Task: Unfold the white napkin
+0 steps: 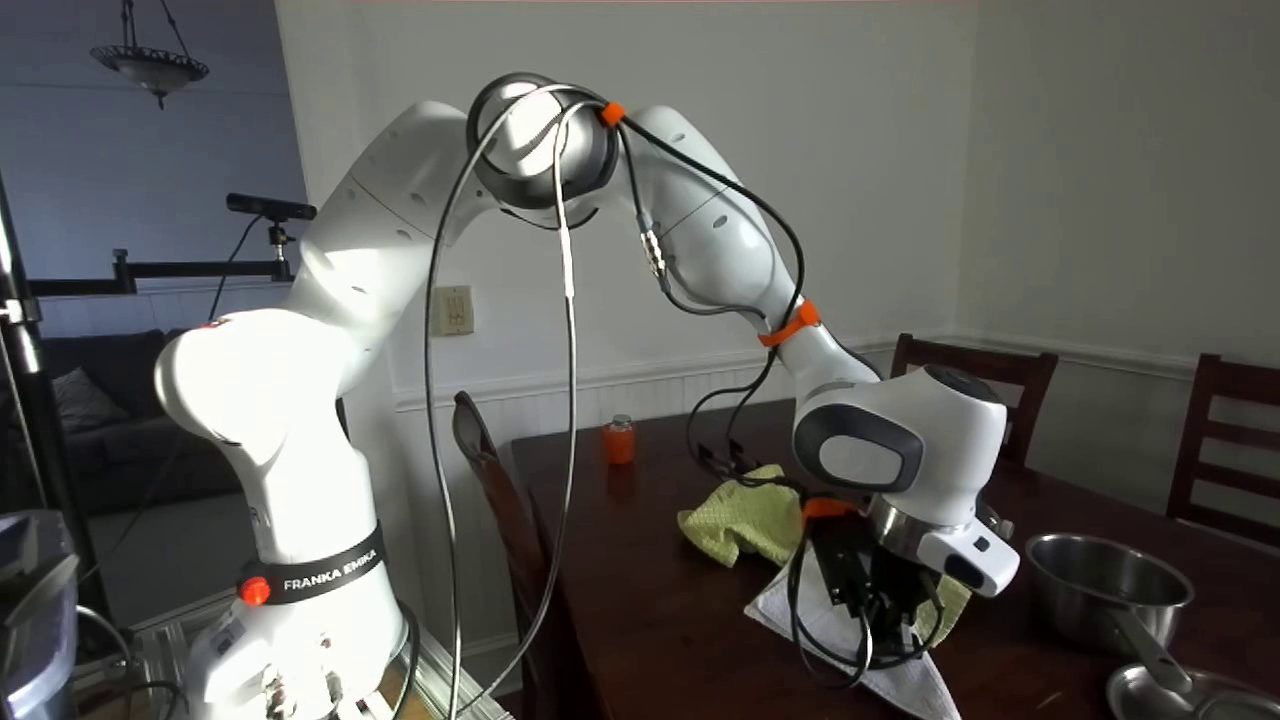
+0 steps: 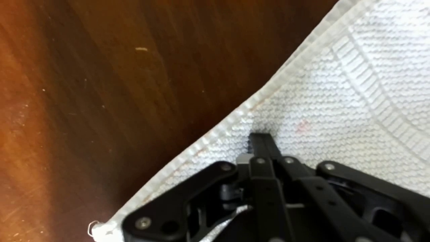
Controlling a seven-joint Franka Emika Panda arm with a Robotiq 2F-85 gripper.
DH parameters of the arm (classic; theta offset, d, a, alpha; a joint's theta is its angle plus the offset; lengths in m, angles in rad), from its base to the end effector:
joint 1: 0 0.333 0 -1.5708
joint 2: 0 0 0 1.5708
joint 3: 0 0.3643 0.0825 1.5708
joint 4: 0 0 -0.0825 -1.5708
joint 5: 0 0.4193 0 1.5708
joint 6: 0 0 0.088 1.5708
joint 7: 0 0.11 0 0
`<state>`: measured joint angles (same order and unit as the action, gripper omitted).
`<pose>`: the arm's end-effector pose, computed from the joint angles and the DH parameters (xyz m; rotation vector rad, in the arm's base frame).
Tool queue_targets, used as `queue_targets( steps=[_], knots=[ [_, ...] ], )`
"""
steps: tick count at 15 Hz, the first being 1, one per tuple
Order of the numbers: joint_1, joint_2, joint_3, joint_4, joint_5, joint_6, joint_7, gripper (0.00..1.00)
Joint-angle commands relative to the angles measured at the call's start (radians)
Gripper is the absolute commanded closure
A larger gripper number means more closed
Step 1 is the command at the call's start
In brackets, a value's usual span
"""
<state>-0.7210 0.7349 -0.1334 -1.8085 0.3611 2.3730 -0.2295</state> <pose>0.4535 -0.5062 0.1285 -2.6644 1.2515 0.0892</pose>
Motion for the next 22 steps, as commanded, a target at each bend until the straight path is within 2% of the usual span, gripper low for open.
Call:
queue_targets(
  steps=[1, 9, 13, 18, 19, 20, 22],
  knots=[
    [-0.027, 0.031, -0.047, -0.01, -0.036, -0.016, 0.003, 1.0],
    [-0.041, 0.019, -0.163, -0.032, -0.158, -0.082, 0.024, 1.0],
    [-0.053, -0.019, -0.153, -0.034, -0.148, -0.103, 0.031, 1.0],
    [-0.02, -0.095, -0.152, -0.065, -0.152, -0.13, 0.06, 0.99],
    [-0.011, -0.108, -0.152, -0.069, -0.154, -0.146, 0.066, 0.74],
    [-0.001, -0.119, -0.149, -0.076, -0.154, -0.164, 0.071, 0.73],
    [0.019, -0.133, -0.146, -0.087, -0.155, -0.202, 0.073, 0.6]
  ],
)
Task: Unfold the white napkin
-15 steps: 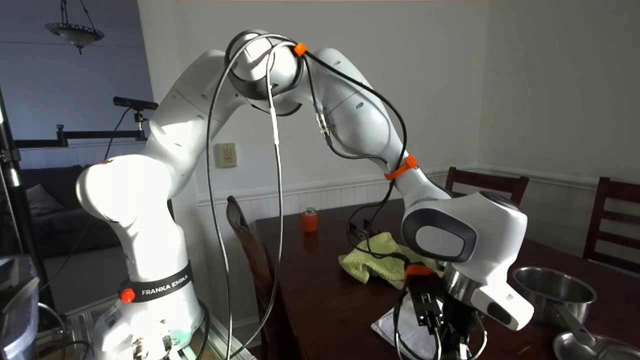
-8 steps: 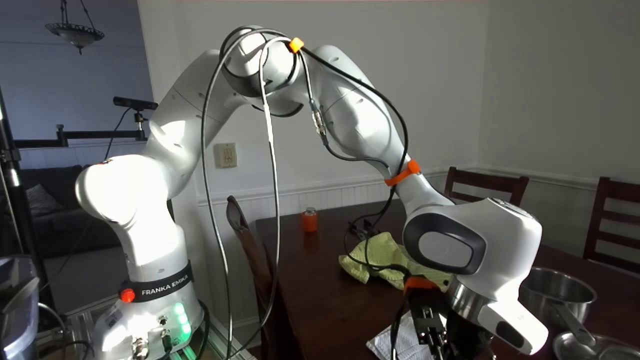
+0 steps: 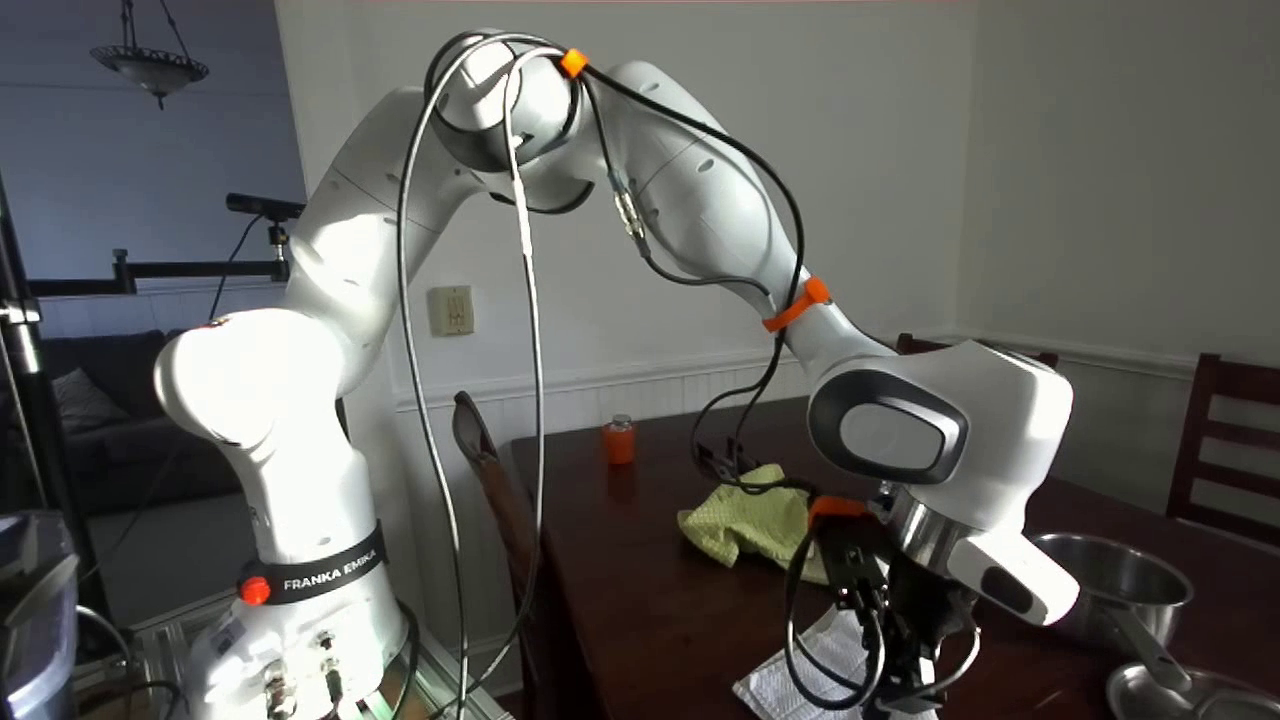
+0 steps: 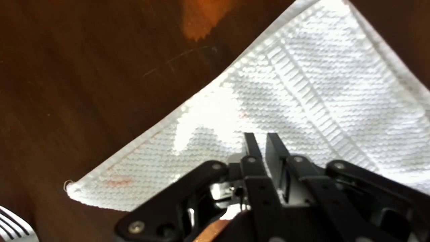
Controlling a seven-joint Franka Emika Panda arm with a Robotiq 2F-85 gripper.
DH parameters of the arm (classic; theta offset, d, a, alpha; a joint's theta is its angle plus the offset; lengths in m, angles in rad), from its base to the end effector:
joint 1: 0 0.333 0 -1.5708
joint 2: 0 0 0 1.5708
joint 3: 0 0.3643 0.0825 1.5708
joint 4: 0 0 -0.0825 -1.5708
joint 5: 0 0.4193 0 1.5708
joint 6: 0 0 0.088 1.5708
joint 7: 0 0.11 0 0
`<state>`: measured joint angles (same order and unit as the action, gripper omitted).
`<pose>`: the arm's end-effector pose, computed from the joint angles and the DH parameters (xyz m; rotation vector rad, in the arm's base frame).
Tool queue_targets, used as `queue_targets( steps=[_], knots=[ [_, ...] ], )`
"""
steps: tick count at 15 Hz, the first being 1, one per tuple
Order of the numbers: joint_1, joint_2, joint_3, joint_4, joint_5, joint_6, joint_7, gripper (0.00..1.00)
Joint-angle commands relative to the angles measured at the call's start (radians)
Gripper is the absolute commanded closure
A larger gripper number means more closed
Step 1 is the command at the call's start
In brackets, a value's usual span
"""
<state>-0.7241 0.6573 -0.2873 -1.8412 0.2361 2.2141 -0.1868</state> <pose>0.3671 -0.5527 0.1696 -2.6593 1.3774 0.3157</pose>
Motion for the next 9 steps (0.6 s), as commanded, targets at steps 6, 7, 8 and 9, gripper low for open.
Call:
queue_targets(
  steps=[6, 7, 8, 9],
  knots=[
    [0.073, -0.037, 0.0, -0.091, -0.016, -0.105, 0.068, 0.19],
    [0.076, -0.037, 0.0, -0.099, -0.011, -0.111, 0.071, 0.12],
    [0.075, -0.036, 0.0, -0.102, -0.004, -0.121, 0.072, 0.05],
    [0.074, -0.036, 0.0, -0.104, -0.001, -0.134, 0.073, 0.01]
  ],
)
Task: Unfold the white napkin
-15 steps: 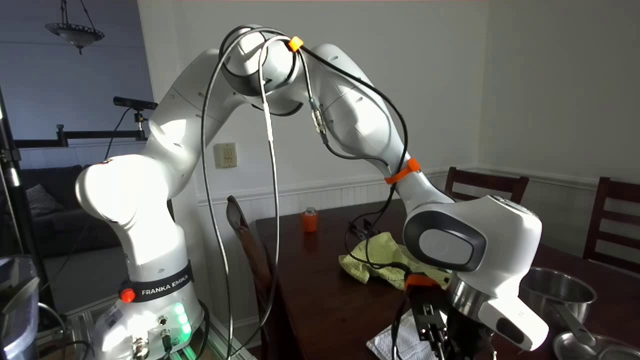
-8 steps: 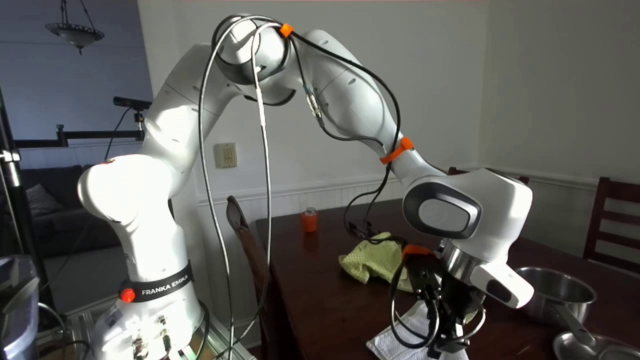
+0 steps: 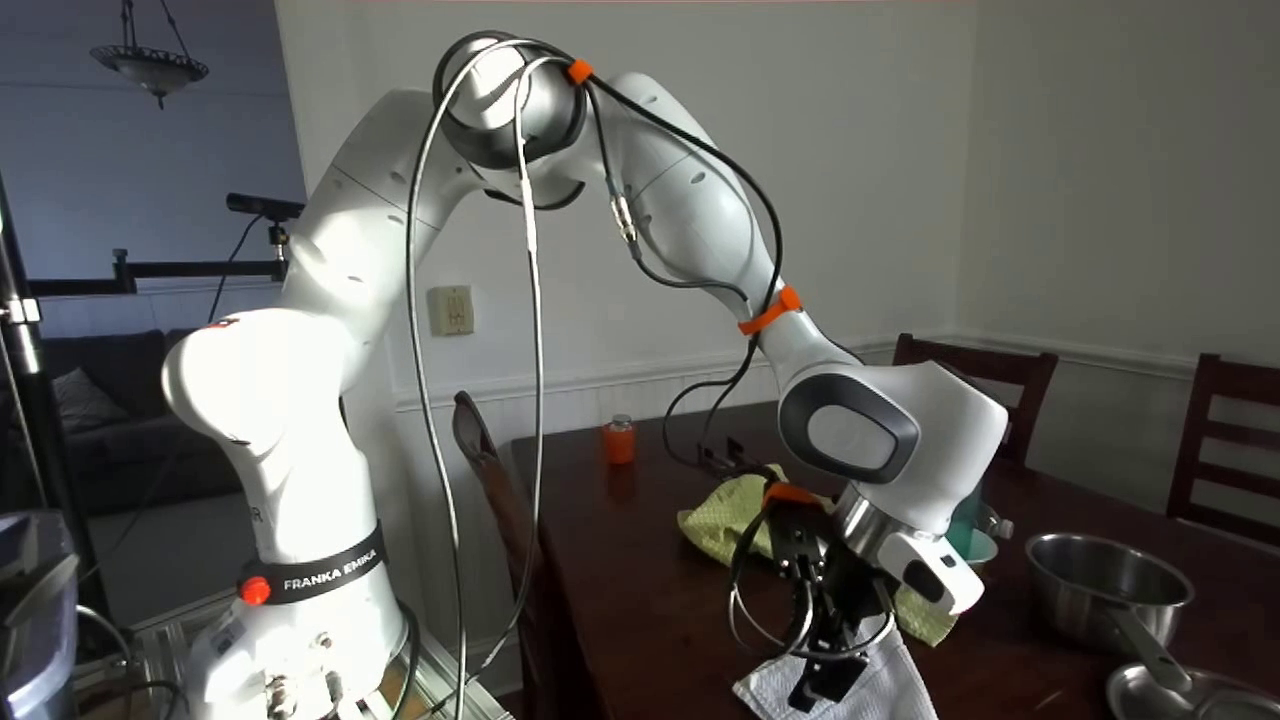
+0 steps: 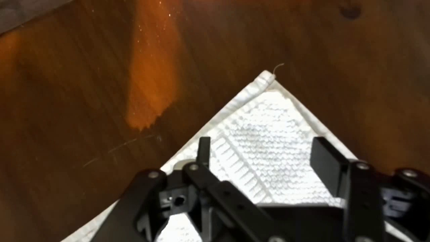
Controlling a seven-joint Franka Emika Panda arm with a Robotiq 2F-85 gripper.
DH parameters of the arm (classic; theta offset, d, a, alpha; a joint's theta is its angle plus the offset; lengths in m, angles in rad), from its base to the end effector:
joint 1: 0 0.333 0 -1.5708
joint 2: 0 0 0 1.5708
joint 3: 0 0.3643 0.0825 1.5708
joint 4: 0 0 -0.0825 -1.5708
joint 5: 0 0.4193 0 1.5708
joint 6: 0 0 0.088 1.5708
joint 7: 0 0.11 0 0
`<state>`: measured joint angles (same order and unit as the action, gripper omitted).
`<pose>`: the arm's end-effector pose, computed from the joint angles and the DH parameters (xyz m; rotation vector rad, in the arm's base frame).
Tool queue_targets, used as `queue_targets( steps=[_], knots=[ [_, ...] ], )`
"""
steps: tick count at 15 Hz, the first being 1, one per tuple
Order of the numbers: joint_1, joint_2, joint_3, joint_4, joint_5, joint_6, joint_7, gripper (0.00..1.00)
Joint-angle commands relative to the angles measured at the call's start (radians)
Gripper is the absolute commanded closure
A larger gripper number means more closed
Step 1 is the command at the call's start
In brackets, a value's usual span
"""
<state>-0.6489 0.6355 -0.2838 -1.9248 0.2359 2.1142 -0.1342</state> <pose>0.3793 -0.4891 0.1483 -2.5736 1.3168 0.5173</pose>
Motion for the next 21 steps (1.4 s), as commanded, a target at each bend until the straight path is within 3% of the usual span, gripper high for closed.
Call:
queue_targets(
  steps=[1, 4, 5, 9, 16, 20, 21],
  knots=[
    [-0.002, -0.014, -0.005, -0.023, -0.001, -0.05, 0.024, 0.0],
    [-0.006, -0.01, -0.009, -0.014, -0.002, -0.098, 0.027, 0.03],
    [-0.005, -0.008, -0.009, -0.014, -0.002, -0.111, 0.027, 0.21],
    [-0.004, 0.007, -0.01, -0.01, 0.001, -0.137, 0.03, 0.44],
    [-0.017, 0.035, 0.008, -0.008, 0.059, -0.123, 0.04, 0.38],
    [-0.02, 0.043, 0.014, -0.004, 0.103, -0.112, 0.037, 0.51],
    [-0.02, 0.043, 0.014, -0.003, 0.112, -0.11, 0.036, 0.61]
  ],
)
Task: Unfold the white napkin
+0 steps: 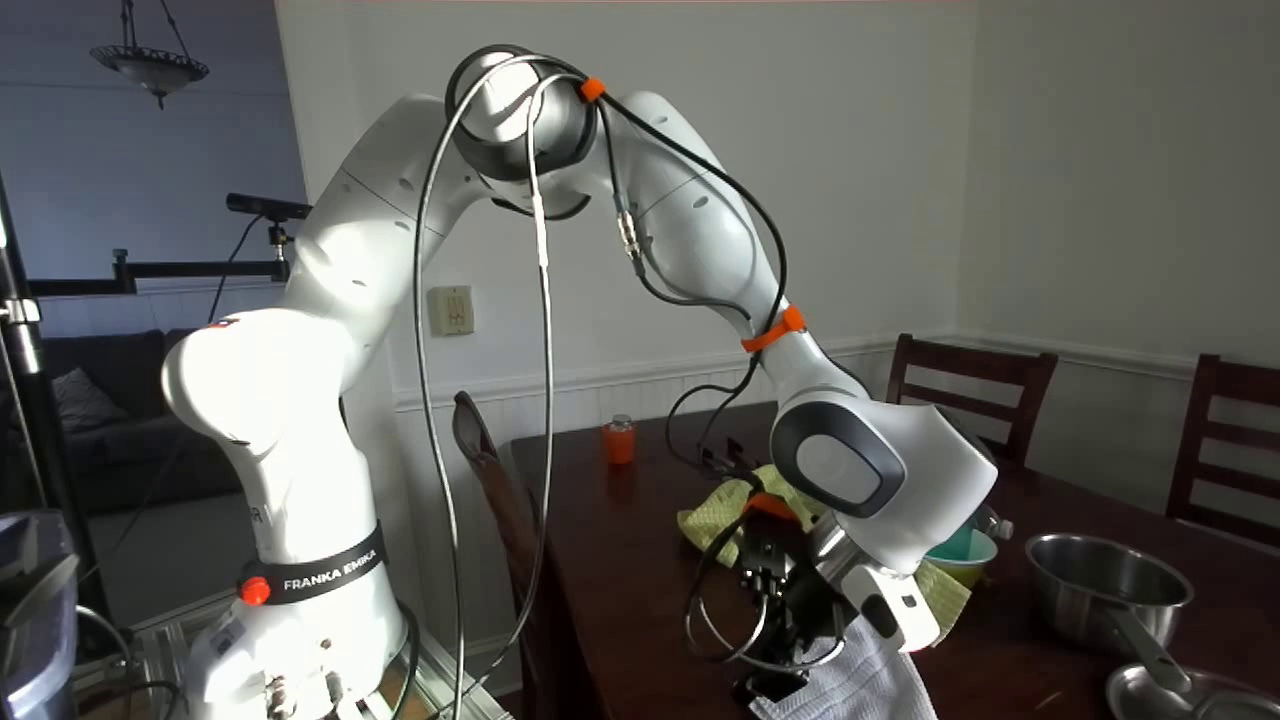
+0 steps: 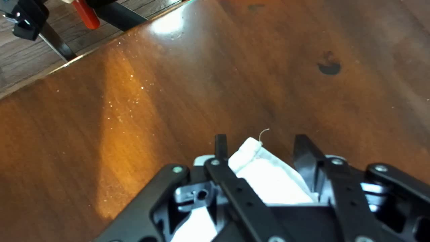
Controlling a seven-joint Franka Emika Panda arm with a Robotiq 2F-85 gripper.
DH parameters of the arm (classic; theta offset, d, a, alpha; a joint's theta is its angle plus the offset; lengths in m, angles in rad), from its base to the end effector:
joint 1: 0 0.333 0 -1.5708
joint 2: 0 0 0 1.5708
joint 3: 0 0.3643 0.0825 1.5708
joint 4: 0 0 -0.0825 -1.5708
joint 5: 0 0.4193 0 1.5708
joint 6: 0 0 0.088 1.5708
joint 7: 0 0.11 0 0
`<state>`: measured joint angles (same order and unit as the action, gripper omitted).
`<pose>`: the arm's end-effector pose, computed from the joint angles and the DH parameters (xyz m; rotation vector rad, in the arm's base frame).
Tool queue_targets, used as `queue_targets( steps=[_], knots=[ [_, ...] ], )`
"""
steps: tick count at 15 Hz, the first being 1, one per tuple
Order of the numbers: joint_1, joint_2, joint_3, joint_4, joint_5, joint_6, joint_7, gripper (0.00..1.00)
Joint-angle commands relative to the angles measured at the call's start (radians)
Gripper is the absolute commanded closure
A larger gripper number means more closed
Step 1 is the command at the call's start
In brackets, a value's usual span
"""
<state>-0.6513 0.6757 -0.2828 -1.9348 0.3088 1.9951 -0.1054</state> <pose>0.3651 -0.4651 0.1183 -2.3830 1.3544 0.6624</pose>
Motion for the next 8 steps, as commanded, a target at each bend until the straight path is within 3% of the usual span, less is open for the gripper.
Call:
queue_targets(
  steps=[1, 4, 7, 8],
  knots=[
    [-0.017, 0.004, 0.013, 0.009, 0.045, 0.011, 0.007, 0.68],
    [-0.015, 0.005, 0.011, 0.008, 0.057, 0.023, 0.007, 0.8],
    [-0.011, 0.008, 0.007, 0.008, 0.053, 0.03, 0.011, 0.73],
    [-0.011, 0.007, 0.006, 0.009, 0.052, 0.032, 0.012, 0.77]
  ],
)
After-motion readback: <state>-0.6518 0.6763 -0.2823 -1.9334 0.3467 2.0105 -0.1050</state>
